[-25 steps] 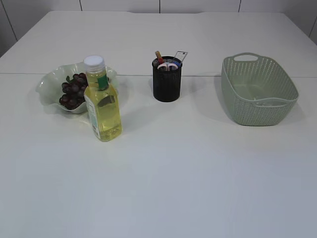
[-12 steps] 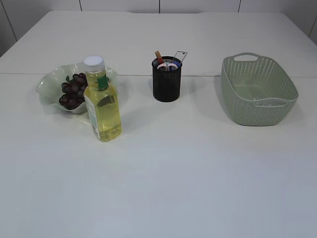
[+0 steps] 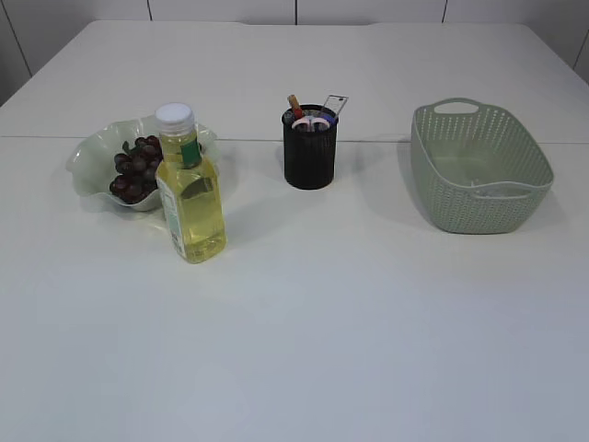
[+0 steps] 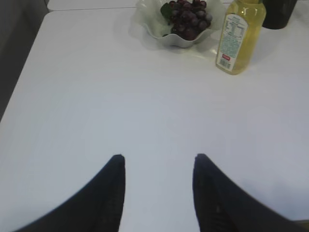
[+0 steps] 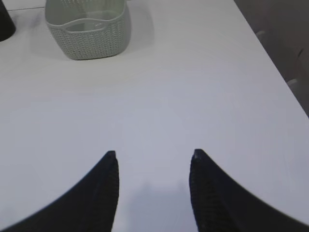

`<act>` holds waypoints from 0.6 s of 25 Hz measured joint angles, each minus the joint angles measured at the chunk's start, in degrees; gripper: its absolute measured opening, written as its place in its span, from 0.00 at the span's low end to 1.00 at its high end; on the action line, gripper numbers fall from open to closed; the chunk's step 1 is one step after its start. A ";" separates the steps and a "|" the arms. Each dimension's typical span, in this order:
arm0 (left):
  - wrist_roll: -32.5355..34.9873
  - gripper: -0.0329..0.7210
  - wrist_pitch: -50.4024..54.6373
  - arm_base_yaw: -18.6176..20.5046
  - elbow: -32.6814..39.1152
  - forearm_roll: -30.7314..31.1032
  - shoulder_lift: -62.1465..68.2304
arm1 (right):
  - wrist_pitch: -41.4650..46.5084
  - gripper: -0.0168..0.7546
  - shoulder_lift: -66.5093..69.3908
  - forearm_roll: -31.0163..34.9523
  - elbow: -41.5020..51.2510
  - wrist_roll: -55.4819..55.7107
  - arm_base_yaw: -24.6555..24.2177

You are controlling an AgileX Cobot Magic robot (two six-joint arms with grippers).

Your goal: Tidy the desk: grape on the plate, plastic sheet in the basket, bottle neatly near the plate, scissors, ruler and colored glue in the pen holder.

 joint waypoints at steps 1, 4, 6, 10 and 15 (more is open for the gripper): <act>0.00 0.49 0.00 1.10 0.00 0.00 0.00 | 0.00 0.52 0.00 0.00 0.00 0.00 -0.59; 0.00 0.47 0.00 3.91 0.00 0.00 0.00 | 0.00 0.52 0.00 0.00 0.00 0.00 -1.02; 0.00 0.46 0.00 4.92 0.00 0.00 0.00 | 0.00 0.52 0.00 0.11 0.00 0.00 -1.02; 0.00 0.45 0.00 5.14 0.00 -1.45 0.00 | 0.00 0.52 0.00 1.57 0.02 -1.49 -1.02; 0.00 0.45 0.00 5.14 0.00 -1.89 0.00 | -0.10 0.52 0.00 8.38 0.37 -10.69 -1.02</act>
